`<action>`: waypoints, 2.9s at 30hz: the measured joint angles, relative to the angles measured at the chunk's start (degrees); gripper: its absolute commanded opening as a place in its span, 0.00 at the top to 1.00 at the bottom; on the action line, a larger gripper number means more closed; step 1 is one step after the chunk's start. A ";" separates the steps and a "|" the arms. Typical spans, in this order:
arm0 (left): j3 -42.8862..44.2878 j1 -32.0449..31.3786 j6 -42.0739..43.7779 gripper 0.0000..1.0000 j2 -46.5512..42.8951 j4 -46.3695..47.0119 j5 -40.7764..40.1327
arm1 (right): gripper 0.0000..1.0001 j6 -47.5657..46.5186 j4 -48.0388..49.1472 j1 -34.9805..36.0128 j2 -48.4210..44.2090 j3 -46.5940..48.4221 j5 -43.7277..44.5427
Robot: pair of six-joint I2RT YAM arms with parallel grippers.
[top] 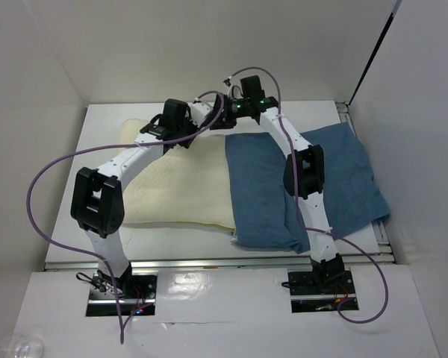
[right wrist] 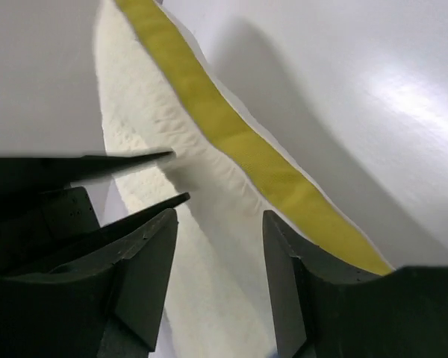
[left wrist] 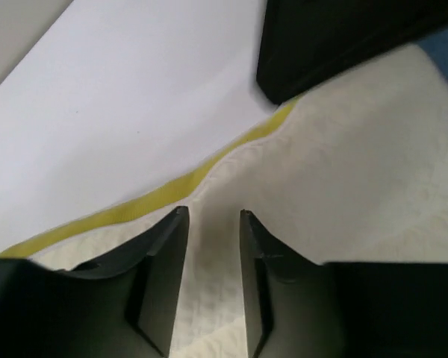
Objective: Put the pillow into the pillowcase
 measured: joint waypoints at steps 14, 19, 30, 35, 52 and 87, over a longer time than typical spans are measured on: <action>7.54 13.70 -14.93 0.00 3.28 -1.36 -0.68 | 0.88 -46.42 -24.30 -6.51 -20.50 -11.91 -3.72; 7.54 12.79 -16.26 0.00 1.77 -4.83 0.92 | 0.98 -65.13 -35.91 5.40 -22.82 -16.37 -3.48; 7.50 13.18 -17.55 0.00 -4.87 -10.34 3.10 | 1.00 -80.17 -42.51 14.82 -19.43 -27.78 13.31; 7.45 13.25 -17.75 0.00 -6.34 -10.47 3.23 | 1.00 -76.11 -41.22 14.82 -10.86 -24.28 19.50; -2.27 12.92 -14.19 0.00 -11.52 -13.05 10.01 | 1.00 -60.94 -29.66 10.60 0.92 -3.21 27.85; -34.93 -6.19 23.21 0.00 -15.63 24.44 -10.08 | 0.45 -39.89 -21.79 -3.78 -20.98 -20.59 11.39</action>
